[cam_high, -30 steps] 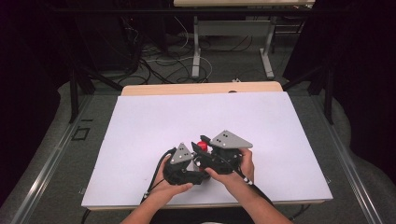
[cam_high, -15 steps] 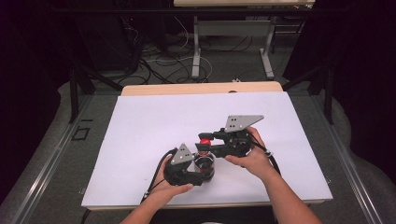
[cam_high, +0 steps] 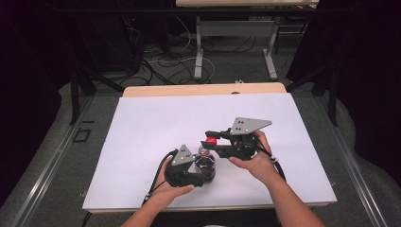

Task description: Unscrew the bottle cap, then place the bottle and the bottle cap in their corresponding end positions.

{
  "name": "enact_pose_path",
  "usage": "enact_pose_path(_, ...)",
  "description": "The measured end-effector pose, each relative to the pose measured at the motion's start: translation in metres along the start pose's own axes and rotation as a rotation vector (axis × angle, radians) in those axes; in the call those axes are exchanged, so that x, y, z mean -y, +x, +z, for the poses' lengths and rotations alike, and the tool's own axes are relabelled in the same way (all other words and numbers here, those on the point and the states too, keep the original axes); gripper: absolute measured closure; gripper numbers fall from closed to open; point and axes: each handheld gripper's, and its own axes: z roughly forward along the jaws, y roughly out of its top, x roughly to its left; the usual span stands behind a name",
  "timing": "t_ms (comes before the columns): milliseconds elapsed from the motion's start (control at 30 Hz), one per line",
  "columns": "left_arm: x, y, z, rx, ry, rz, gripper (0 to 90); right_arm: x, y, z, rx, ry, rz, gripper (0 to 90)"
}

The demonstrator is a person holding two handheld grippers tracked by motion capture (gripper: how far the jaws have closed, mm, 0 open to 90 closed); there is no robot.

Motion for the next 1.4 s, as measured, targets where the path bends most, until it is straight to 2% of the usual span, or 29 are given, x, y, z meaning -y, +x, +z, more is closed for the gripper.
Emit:
enact_pose_path(167, 0.0, 0.004, 0.0, -0.004, 0.008, -0.012, 30.2, 0.007, -0.003, -0.01, 0.043, 0.006, 0.015, 61.0)
enact_pose_path(300, -0.001, 0.009, 0.001, -0.026, 0.0, -0.018, 30.3, 0.016, -0.008, -0.017, 0.069, 0.026, 0.021, 61.0)
enact_pose_path(367, -0.003, 0.012, 0.001, -0.032, -0.006, -0.026, 30.3, 0.021, -0.011, -0.02, 0.085, 0.017, 0.023, 61.0)
enact_pose_path(400, -0.004, 0.014, 0.001, -0.032, -0.009, -0.032, 30.3, 0.023, -0.012, -0.022, 0.092, 0.033, 0.041, 61.0)
enact_pose_path(500, -0.009, 0.02, 0.001, -0.049, -0.021, -0.038, 30.3, 0.028, -0.016, -0.027, 0.108, 0.027, 0.056, 61.0)
enact_pose_path(667, -0.021, 0.034, 0.005, -0.075, -0.042, -0.05, 30.3, 0.034, -0.02, -0.034, 0.131, 0.035, 0.064, 61.0)
enact_pose_path(733, -0.028, 0.04, 0.01, -0.083, -0.061, -0.066, 30.3, 0.038, -0.021, -0.036, 0.144, 0.023, 0.077, 61.0)
enact_pose_path(767, -0.031, 0.044, 0.012, -0.09, -0.066, -0.078, 30.3, 0.039, -0.022, -0.038, 0.144, 0.034, 0.075, 61.0)
enact_pose_path(1000, -0.052, 0.071, 0.032, -0.135, -0.072, -0.116, 30.3, 0.047, -0.027, -0.042, 0.163, 0.008, 0.104, 61.0)
enact_pose_path(1133, -0.061, 0.08, 0.045, -0.156, -0.078, -0.147, 30.3, 0.049, -0.03, -0.042, 0.17, 0.019, 0.112, 61.0)
enact_pose_path(1233, -0.066, 0.087, 0.055, -0.171, -0.082, -0.158, 30.3, 0.05, -0.031, -0.042, 0.174, 0.012, 0.119, 61.0)
enact_pose_path(1400, -0.072, 0.096, 0.074, -0.189, -0.061, -0.163, 30.3, 0.054, -0.032, -0.041, 0.174, 0.01, 0.125, 61.0)
